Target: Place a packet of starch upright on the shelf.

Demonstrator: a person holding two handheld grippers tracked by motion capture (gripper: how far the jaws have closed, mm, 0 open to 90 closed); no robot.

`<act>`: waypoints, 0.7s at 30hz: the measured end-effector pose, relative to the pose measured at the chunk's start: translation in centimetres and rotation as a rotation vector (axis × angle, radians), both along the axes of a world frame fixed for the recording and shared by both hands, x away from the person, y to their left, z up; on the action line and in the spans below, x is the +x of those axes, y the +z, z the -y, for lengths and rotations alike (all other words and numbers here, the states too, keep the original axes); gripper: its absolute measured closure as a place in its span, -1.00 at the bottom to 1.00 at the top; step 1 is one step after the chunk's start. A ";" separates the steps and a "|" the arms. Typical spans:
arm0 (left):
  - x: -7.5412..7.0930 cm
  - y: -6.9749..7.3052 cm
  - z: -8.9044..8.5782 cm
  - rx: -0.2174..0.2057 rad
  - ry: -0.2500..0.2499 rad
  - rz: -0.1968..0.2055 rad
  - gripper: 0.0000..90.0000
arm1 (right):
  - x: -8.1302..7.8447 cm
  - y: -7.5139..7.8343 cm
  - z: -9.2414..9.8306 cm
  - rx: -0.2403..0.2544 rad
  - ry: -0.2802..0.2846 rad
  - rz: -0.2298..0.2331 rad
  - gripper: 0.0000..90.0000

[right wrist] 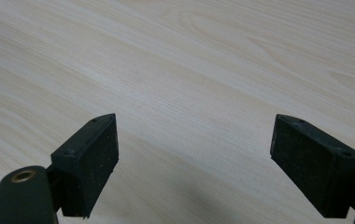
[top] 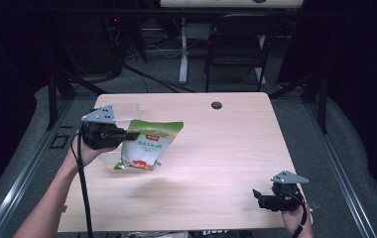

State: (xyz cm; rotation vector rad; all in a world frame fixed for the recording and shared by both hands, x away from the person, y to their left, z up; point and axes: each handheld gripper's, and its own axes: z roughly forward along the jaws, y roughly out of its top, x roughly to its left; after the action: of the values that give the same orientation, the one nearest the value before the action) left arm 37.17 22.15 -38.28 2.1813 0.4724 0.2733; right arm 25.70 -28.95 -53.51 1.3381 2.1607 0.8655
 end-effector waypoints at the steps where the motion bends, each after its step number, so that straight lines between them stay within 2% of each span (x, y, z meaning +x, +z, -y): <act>1: 0.1 0.4 -0.3 -0.001 0.005 0.011 1.00 | 0.0 0.0 0.0 -0.001 0.000 -0.002 -0.68; 5: 0.2 0.8 -0.7 0.003 0.015 0.025 1.00 | 0.0 0.0 0.0 0.001 0.003 -0.003 -0.68; 21: 1.0 3.1 -3.7 -0.025 0.078 0.103 1.00 | 0.0 0.0 0.0 0.002 0.002 -0.003 -0.68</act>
State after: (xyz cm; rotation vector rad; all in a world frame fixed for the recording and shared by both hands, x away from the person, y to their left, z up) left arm 38.18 25.85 -35.14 2.1159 0.5011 0.4180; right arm 25.73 -28.97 -53.53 1.3393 2.1641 0.8665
